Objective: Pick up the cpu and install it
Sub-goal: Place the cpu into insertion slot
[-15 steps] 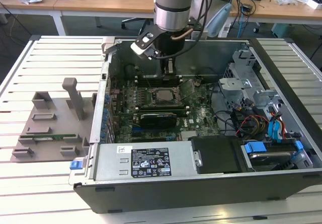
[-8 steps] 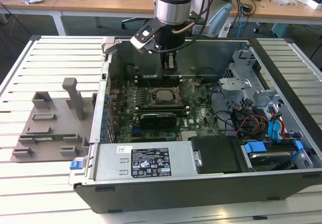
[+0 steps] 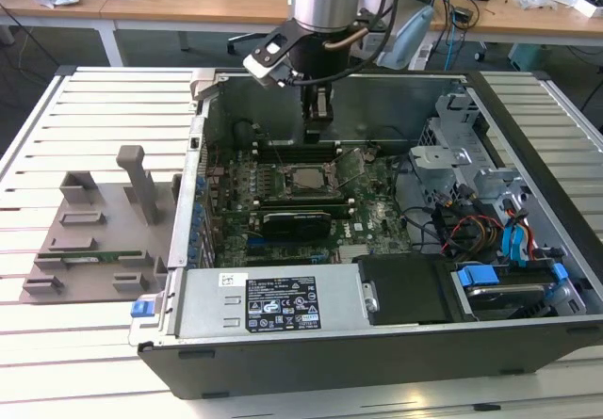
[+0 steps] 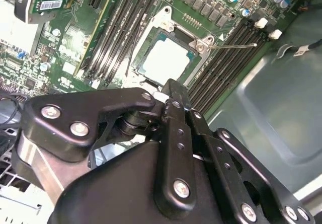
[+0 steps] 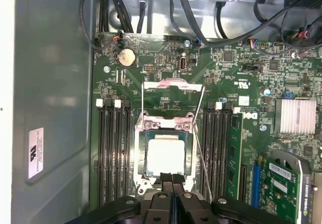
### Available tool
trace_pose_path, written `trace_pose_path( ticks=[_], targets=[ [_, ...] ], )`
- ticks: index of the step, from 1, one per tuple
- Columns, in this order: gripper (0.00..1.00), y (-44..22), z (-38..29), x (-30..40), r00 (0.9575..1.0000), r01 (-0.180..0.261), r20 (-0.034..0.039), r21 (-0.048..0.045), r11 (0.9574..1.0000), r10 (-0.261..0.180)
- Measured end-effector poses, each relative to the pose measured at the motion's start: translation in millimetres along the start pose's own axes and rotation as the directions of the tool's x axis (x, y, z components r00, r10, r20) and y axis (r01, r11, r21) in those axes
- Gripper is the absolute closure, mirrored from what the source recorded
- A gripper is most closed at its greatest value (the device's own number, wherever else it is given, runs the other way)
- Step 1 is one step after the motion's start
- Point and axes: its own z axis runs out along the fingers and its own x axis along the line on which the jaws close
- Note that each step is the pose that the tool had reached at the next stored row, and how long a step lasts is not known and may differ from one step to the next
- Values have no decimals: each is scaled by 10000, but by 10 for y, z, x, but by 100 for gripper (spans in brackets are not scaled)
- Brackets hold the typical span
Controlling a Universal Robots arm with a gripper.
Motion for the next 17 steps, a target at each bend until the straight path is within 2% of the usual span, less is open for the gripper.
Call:
trace_pose_path(
  ticks=[7,12,14,17],
  targets=[
    [89,-1,-143,-6,10000,0,0,0,10000,0],
    [89,-2,-207,-9,10000,0,0,0,10000,0],
    [89,-3,-261,-11,10000,0,0,0,10000,0],
    [89,-3,-305,-13,10000,0,1,0,10000,0]
  ],
)
